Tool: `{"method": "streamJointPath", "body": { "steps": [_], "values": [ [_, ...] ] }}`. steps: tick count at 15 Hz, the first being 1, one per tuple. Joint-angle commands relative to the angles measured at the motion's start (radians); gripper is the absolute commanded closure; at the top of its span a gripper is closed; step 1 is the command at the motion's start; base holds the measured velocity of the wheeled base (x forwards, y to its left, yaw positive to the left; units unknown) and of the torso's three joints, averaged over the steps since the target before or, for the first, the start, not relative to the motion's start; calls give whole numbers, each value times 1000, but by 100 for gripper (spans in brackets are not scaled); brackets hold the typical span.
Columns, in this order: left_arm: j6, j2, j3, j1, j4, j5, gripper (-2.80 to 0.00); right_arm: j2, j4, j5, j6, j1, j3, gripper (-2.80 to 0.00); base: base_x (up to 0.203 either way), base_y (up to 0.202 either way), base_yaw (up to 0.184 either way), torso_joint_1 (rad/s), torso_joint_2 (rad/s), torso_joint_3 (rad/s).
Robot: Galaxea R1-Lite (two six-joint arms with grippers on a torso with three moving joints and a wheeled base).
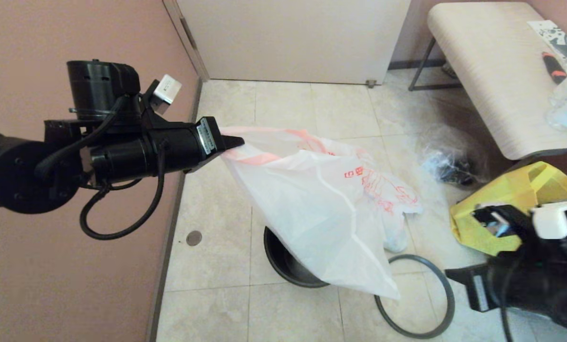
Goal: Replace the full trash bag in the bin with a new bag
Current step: Put the new garbage bag on the trash can
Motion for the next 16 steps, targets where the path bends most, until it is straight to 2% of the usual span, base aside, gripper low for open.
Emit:
{"method": "streamJointPath", "body": {
  "steps": [1,3,7,9,13,16],
  "values": [
    [-2,22,-8,20,-4,1,0,311,-98,-16,33,71,-56,0,0,0,0,0,0,0],
    [-2,21,-9,28,-2,-1,0,449,-152,-25,51,91,-148,0,0,0,0,0,0,0],
    [-2,37,-12,50,-4,-5,0,637,-169,-30,63,114,-452,0,0,0,0,0,0,0],
    [-2,57,-12,54,-5,-5,0,683,-119,-30,65,131,-581,0,0,0,0,0,0,0],
    [-2,92,-12,60,-7,-7,0,897,-24,-29,66,148,-831,0,0,0,0,0,0,0],
    [-2,81,-13,63,-7,-34,0,1063,45,-28,66,150,-1066,0,0,0,0,0,0,0]
  ]
}}
